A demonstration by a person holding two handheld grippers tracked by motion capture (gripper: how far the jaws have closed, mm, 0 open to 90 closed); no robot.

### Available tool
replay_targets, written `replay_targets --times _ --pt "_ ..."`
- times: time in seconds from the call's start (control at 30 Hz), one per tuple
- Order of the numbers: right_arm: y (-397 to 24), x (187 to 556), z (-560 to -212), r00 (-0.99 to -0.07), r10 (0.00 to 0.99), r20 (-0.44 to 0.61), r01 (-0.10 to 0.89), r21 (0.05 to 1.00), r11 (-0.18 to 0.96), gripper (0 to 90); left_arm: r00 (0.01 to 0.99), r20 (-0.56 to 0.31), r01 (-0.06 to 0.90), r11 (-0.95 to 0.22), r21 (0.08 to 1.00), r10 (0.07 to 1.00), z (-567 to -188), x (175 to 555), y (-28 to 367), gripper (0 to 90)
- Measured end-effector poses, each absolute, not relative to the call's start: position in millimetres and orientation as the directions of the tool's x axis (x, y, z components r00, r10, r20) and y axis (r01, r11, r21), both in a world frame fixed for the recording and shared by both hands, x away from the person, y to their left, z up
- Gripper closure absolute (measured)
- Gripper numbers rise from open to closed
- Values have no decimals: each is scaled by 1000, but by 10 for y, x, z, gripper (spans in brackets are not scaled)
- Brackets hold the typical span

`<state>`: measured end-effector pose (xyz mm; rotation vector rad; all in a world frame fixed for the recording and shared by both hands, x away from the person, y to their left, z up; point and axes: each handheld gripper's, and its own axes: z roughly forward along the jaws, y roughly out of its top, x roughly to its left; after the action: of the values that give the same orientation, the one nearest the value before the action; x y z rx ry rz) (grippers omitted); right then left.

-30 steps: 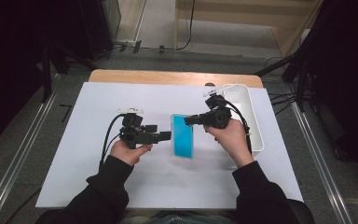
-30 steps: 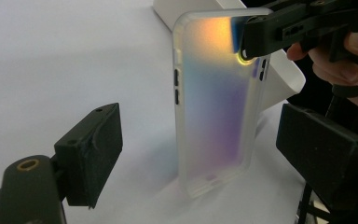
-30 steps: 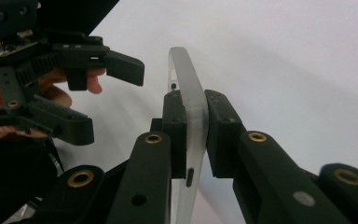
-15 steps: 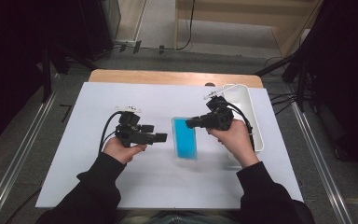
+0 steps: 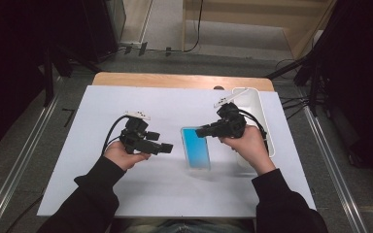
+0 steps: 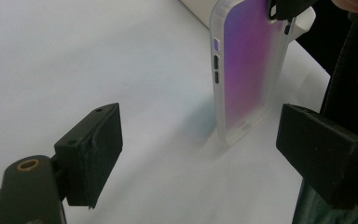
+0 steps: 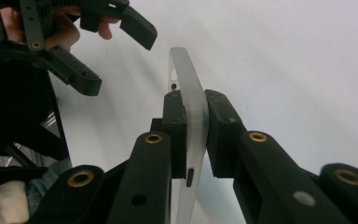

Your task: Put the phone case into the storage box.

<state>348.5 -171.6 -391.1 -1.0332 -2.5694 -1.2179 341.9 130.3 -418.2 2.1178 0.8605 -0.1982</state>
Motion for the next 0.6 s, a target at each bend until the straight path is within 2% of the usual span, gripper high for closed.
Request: replay_targets --times 0.27,0.37,0.6 --pt "-1711 3422 -3874 -808 481 340 569 661 489 778 773 -411 624 -466 627 483 -4145 3419 1337 168" --pt "-1708 3399 -3874 -820 469 326 553 659 509 777 789 -402 607 -483 632 465 -4124 3404 1338 209" --pt "-1681 3351 -3881 -862 413 295 495 666 558 776 832 -352 547 -527 651 429 -4076 3365 1329 245"
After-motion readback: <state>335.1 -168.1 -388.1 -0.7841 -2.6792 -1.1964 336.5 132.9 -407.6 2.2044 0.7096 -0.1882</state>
